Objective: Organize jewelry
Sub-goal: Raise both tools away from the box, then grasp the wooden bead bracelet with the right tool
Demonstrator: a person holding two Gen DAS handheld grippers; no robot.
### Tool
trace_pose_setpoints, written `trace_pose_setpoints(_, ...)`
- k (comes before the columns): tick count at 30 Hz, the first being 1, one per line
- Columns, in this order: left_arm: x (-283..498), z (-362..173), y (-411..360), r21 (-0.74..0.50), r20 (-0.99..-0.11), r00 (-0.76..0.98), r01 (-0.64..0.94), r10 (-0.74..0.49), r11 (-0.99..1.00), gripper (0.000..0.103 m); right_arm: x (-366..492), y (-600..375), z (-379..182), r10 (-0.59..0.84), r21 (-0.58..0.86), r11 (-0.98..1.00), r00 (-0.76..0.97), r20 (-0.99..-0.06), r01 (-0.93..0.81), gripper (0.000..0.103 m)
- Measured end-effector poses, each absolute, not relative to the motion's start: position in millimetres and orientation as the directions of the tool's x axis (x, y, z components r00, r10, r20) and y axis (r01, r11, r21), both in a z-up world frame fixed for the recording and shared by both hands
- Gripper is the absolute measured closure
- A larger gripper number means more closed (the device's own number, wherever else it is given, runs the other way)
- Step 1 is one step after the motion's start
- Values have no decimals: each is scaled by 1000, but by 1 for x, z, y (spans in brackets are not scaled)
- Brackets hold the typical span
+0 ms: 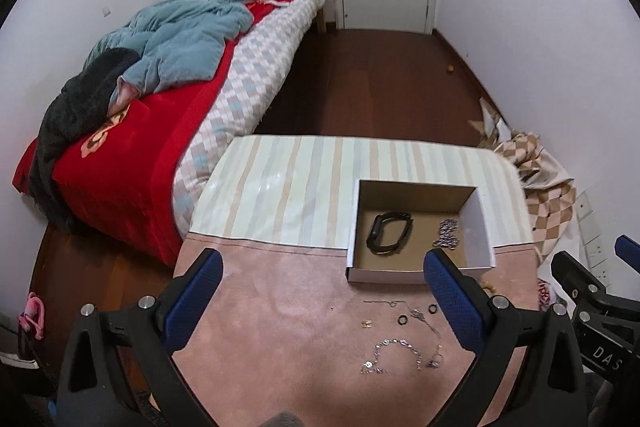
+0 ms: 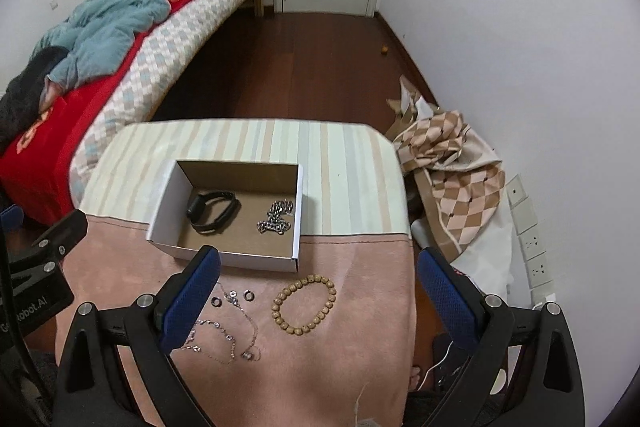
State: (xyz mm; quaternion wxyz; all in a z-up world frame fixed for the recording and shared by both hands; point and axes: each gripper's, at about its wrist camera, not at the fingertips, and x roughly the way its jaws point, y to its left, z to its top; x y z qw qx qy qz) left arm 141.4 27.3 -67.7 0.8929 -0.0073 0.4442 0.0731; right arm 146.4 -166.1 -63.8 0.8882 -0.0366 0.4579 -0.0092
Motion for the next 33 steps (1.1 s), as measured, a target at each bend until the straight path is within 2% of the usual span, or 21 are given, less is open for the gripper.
trace_pose_setpoints(9, 106, -38, 22, 5, -763, 641, -121, 82, 993, 1, 98, -174, -19, -40, -55, 998, 654, -756, -3, 3)
trace_pose_setpoints(16, 88, -41, 23, -14, -737, 670, -142, 85, 990, 0, 74, -185, -17, 0, 14, 1000, 666, -746, 16, 3)
trace_pose_setpoints(20, 87, -76, 29, -4, -775, 622, -175, 107, 984, 0, 75, -197, -54, 12, 45, 998, 605, -796, 40, 3)
trace_pose_setpoints(26, 93, -149, 38, 44, -863, 482, -231, 153, 972, 0, 96, -224, -144, 77, 137, 985, 458, -885, 101, 4)
trace_pose_setpoints(30, 100, -191, 39, 61, -905, 394, -253, 161, 966, 0, 116, -239, -197, 81, 151, 977, 391, -917, 152, 16)
trace_pose_setpoints(33, 105, -209, 40, 70, -917, 361, -268, 168, 961, 1, 130, -244, -226, 81, 152, 973, 359, -930, 173, 20)
